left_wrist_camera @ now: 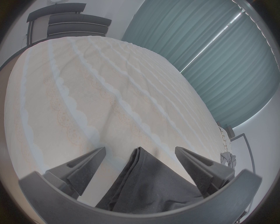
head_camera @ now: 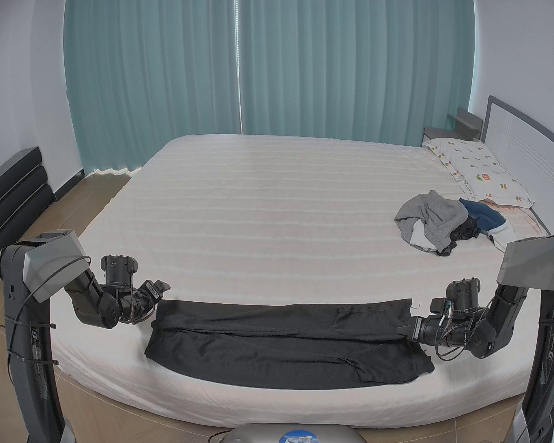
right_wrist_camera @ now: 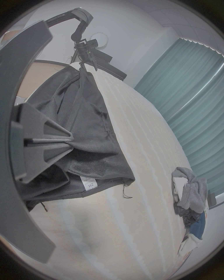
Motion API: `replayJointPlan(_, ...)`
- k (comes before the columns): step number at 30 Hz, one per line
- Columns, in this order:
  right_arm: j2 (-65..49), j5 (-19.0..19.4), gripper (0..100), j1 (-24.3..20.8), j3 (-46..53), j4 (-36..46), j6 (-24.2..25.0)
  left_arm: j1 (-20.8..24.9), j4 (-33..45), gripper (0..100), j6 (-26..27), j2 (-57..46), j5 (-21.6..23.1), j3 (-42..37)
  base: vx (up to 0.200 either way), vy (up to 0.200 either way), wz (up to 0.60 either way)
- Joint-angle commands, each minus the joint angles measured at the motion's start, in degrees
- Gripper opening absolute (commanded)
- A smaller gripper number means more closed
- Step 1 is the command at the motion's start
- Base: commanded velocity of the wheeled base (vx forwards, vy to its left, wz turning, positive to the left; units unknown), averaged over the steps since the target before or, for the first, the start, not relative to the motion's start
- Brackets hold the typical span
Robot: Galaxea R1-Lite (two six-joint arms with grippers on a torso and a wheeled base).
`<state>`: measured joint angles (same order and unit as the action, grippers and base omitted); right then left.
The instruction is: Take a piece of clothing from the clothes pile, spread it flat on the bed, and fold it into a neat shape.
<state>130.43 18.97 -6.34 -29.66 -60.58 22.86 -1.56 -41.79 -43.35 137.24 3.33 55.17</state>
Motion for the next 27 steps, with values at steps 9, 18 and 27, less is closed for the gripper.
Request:
replayJointPlan(9,-2.63,-2.45,100,-0.69,3.03,-5.17,2.02,-0.99,0.48,100,-0.07,-6.90,0.80,-2.79,0.000,0.000,0.00)
replayJointPlan(18,-9.93,-15.63,100,-7.28,5.49,-2.79,15.81,0.51,6.02,100,7.31,-15.16,4.32,-12.02,0.000,0.000,0.00)
replayJointPlan(27,-11.60,-19.85,100,-11.24,5.49,3.36,27.06,3.41,9.71,100,9.69,-12.79,2.03,-13.08,0.000,0.000,0.00)
